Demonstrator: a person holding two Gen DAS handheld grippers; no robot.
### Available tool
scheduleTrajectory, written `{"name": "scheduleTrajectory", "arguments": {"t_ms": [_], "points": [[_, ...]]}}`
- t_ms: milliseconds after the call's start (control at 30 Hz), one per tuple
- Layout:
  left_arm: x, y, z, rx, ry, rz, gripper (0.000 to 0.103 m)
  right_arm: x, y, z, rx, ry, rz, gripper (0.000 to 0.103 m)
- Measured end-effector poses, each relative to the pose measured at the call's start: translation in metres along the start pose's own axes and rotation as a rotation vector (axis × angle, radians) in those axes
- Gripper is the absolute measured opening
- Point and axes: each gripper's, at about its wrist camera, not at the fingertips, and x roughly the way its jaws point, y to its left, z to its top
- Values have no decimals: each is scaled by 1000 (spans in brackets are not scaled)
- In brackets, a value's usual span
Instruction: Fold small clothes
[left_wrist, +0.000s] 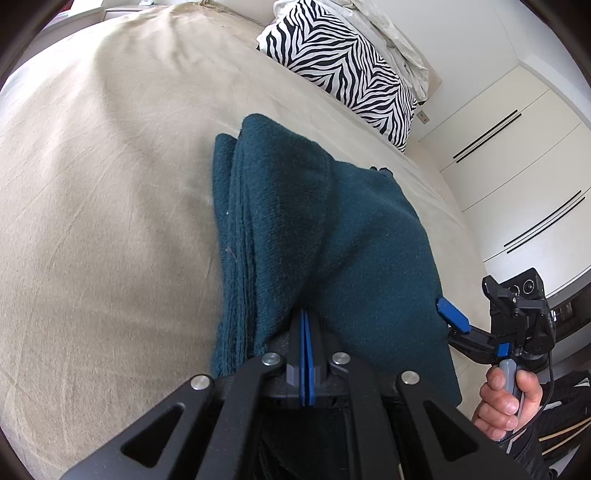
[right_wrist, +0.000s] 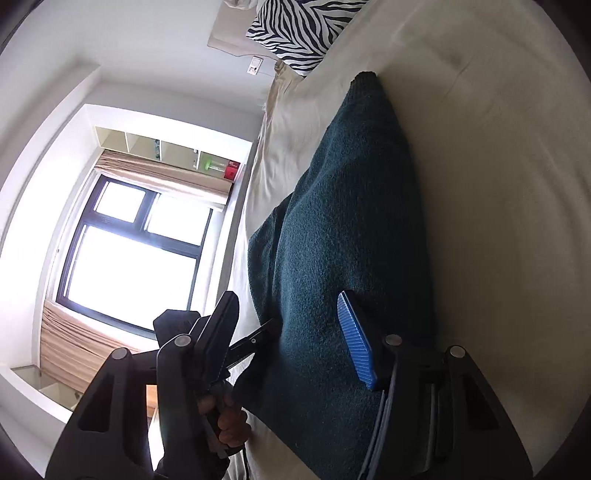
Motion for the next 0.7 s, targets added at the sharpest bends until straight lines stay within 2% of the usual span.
{"name": "scheduleTrajectory", "arguments": {"t_ms": [67,133,200,233,300,333,400,467,533,567,600,667,700], "points": [[0,1,1,-11,5,-4,7,-13,13,-4,6,-26,-14,57],[-1,2,1,-20,1,-7,7,-30,32,-19,-44,-48,46,57],[-1,3,0,-31,-6,-14,7,-32,43,-33,-70,-20,68,58],[-1,4,0,-39,-9,-19,7,-29,41,-43,-74,11,43,60],[-2,4,-2,-47,-9,-21,6,-16,18,-61,-60,98,-88,59],[-3,4,-3,-46,-12,-17,6,-10,3,-67,-35,128,-107,56],[-7,1,-4,-43,-12,-13,6,-27,-12,-77,-13,81,-42,56],[-14,-2,-4,-41,-19,-2,6,-39,-7,-78,35,52,-47,58],[-27,-9,-8,-36,-40,14,13,-53,4,-82,-1,6,-54,60],[-36,-16,-10,-18,-59,26,26,-60,11,-84,-21,-4,-49,60],[-46,-23,-13,7,-84,45,33,-58,14,-78,-35,-9,-45,60],[-65,-35,-17,57,-136,115,59,-69,17,-80,-54,-20,-62,60],[-72,-39,-17,72,-159,144,65,-73,18,-80,-64,-25,-77,60]]}}
